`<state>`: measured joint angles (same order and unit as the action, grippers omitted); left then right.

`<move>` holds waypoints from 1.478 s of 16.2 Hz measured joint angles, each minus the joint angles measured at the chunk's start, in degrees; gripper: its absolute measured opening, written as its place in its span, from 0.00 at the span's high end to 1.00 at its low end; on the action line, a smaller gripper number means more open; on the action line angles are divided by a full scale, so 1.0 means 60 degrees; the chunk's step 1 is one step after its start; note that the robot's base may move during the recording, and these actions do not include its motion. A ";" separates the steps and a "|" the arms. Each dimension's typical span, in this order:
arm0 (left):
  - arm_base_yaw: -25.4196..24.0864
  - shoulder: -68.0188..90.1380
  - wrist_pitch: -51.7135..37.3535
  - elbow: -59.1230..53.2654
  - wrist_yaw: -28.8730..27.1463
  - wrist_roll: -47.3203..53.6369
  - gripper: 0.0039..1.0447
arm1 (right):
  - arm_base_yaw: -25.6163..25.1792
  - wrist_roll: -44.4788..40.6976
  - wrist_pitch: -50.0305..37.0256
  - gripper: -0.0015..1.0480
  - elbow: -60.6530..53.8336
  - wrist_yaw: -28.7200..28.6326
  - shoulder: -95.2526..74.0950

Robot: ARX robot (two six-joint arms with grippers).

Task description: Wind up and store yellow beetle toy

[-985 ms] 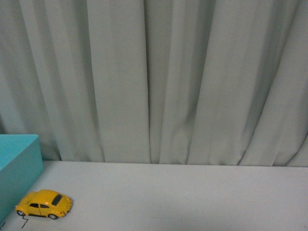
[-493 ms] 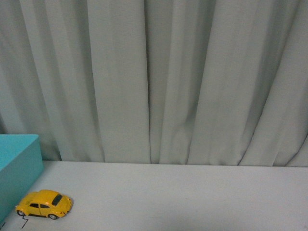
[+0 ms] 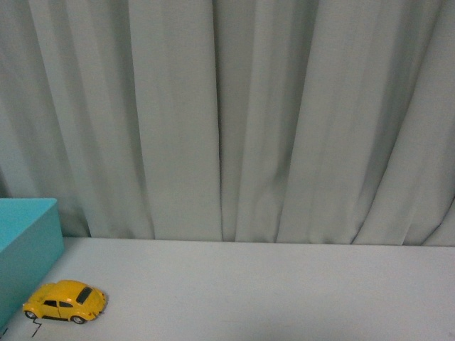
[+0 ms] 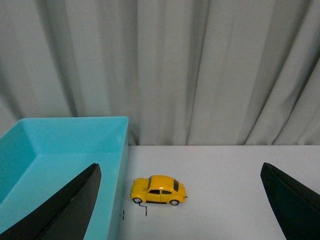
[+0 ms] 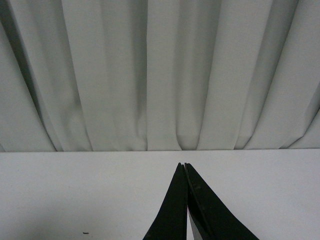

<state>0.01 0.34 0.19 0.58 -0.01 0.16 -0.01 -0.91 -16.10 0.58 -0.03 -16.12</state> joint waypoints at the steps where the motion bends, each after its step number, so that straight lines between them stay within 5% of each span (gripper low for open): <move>1: 0.0000 0.0000 0.0000 0.0000 -0.0004 0.0004 0.06 | 0.0000 0.0004 0.0226 0.98 0.0000 0.0000 0.0277; 6: 0.0000 0.0000 0.0000 0.0000 -0.0004 0.0004 0.06 | 0.0000 0.0007 0.0998 0.98 0.0000 0.0000 0.1024; 8: 0.0000 0.0000 0.0004 0.0000 -0.0011 0.0000 0.06 | 0.0000 0.0011 0.2772 0.98 0.0007 0.0000 0.2313; 12: 0.0000 0.0000 0.0000 0.0000 -0.0004 0.0000 0.06 | 0.0000 0.0011 0.2728 0.98 0.0007 0.0007 0.2663; 15: 0.0000 0.0000 0.0000 0.0000 -0.0004 0.0000 0.06 | 0.0000 0.0011 0.2721 0.73 0.0007 0.0007 0.2663; 21: 0.0000 0.0000 0.0000 0.0000 -0.0004 0.0000 0.06 | 0.0000 0.0011 0.2721 0.05 0.0007 0.0007 0.2663; 24: 0.0000 0.0000 0.0000 0.0000 -0.0004 0.0000 0.06 | 0.0000 0.0011 0.2721 0.06 0.0007 0.0007 0.2663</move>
<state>0.01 0.34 0.19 0.58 -0.03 0.16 -0.01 -0.84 0.23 0.62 0.01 -0.14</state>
